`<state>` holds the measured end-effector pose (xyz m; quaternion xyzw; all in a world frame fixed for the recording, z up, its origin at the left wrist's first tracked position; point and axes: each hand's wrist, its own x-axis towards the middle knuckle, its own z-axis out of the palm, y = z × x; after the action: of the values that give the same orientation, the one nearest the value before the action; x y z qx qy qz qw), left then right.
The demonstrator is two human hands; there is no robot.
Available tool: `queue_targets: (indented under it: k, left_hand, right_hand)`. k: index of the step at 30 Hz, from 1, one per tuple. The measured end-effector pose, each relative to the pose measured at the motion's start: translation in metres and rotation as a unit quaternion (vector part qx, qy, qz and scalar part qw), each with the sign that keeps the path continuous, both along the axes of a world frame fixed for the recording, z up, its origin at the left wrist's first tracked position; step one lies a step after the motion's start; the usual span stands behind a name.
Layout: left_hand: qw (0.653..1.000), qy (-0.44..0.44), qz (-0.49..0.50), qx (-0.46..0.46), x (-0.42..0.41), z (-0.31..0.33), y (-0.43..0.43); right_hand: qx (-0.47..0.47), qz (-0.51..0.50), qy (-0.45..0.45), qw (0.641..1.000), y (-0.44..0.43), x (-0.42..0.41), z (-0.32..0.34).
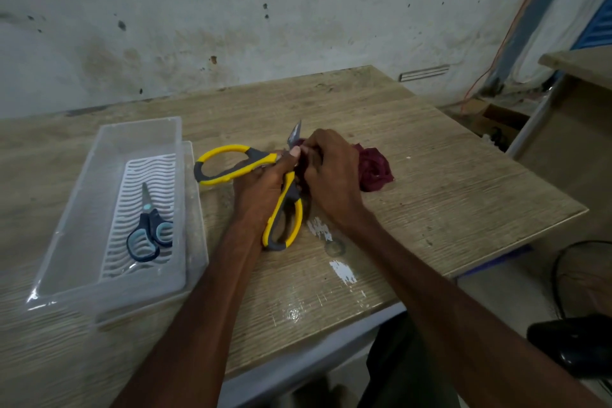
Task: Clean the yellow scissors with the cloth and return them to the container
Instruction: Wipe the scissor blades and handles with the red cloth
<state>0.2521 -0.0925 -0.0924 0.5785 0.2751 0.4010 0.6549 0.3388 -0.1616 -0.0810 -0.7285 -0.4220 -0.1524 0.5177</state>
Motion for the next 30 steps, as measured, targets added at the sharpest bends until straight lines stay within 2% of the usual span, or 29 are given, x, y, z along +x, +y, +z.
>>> queue_targets:
  k: [3, 7, 11, 15, 19, 24, 25, 27, 30]
  left_hand:
    - [1.0, -0.004, 0.001, 0.007, 0.0, 0.0, 0.0]
    - [1.0, -0.027, -0.013, -0.006, -0.002, 0.002, -0.001]
    - [1.0, 0.007, 0.0, 0.008, 0.001, 0.003, -0.006]
    - [1.0, -0.002, -0.002, 0.009, 0.001, 0.0, -0.001]
    - [1.0, 0.005, -0.016, 0.016, 0.0, -0.002, -0.002]
    - [1.0, 0.012, -0.017, 0.018, 0.0, -0.001, -0.001]
    - [0.999, 0.008, -0.02, 0.024, 0.0, -0.001, -0.001]
    - [0.999, -0.006, -0.023, 0.022, -0.001, -0.002, -0.001]
    - [1.0, -0.016, -0.003, 0.017, 0.001, -0.001, 0.0]
  right_hand:
    - [0.021, -0.029, 0.024, 0.999, 0.0, 0.014, 0.005]
    - [-0.012, 0.033, -0.019, 0.999, -0.004, -0.004, 0.002]
    - [-0.044, -0.045, 0.009, 0.998, -0.005, 0.026, 0.004]
    - [-0.021, 0.021, -0.02, 0.999, -0.005, 0.002, 0.001]
    - [-0.036, -0.066, 0.044, 0.996, -0.009, 0.033, 0.0]
    - [-0.021, -0.028, -0.025, 0.999, -0.011, 0.018, -0.005]
    - [-0.029, -0.031, -0.014, 0.999, -0.011, 0.024, -0.006]
    - [-0.045, -0.067, 0.063, 0.995, -0.012, 0.042, -0.003]
    - [-0.01, -0.137, 0.125, 0.983, -0.02, 0.05, 0.006]
